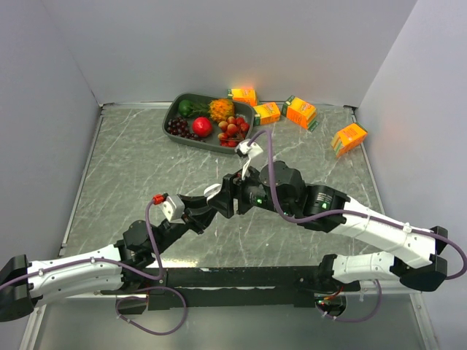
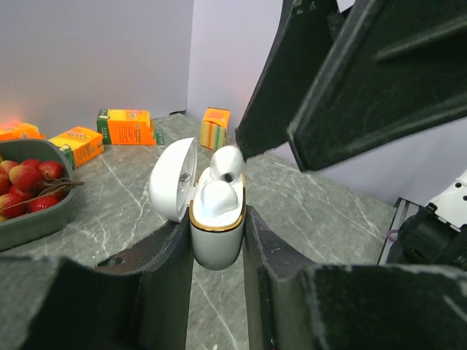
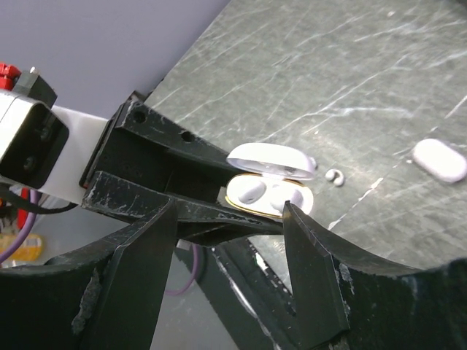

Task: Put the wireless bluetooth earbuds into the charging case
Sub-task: Close the charging case.

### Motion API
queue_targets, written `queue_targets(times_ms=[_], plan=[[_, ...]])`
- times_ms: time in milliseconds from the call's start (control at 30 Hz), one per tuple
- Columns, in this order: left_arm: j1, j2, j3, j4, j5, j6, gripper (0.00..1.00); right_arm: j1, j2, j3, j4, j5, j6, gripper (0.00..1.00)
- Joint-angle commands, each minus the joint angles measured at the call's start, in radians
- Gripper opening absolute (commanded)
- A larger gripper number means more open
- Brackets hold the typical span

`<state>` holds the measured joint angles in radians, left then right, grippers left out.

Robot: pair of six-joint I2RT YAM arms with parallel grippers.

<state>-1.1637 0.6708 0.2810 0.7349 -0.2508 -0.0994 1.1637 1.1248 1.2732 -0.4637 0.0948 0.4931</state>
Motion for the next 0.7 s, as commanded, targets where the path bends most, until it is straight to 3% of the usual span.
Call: queue_targets(times_ms=[0, 267, 500, 600, 633, 667], plan=[[-0.005, 0.000, 0.035, 0.064, 0.030, -0.016, 0.01, 0.021, 0.018, 0.032, 0.030, -0.032, 0.022, 0.67], [-0.005, 0.001, 0.035, 0.060, 0.030, -0.014, 0.01, 0.022, -0.003, 0.037, 0.030, -0.010, 0.018, 0.67], [-0.004, -0.030, 0.023, 0.000, 0.031, -0.025, 0.01, -0.010, -0.050, 0.078, -0.056, 0.111, -0.028, 0.68], [-0.004, -0.057, 0.001, -0.022, 0.083, -0.029, 0.01, -0.067, 0.006, 0.136, -0.136, 0.115, -0.057, 0.57], [-0.004, -0.063, -0.002, -0.028, 0.112, -0.029, 0.01, -0.078, 0.024, 0.156, -0.157, 0.117, -0.067, 0.43], [-0.005, -0.071, 0.000, -0.037, 0.128, -0.028, 0.01, -0.084, 0.064, 0.194, -0.186, 0.118, -0.088, 0.38]])
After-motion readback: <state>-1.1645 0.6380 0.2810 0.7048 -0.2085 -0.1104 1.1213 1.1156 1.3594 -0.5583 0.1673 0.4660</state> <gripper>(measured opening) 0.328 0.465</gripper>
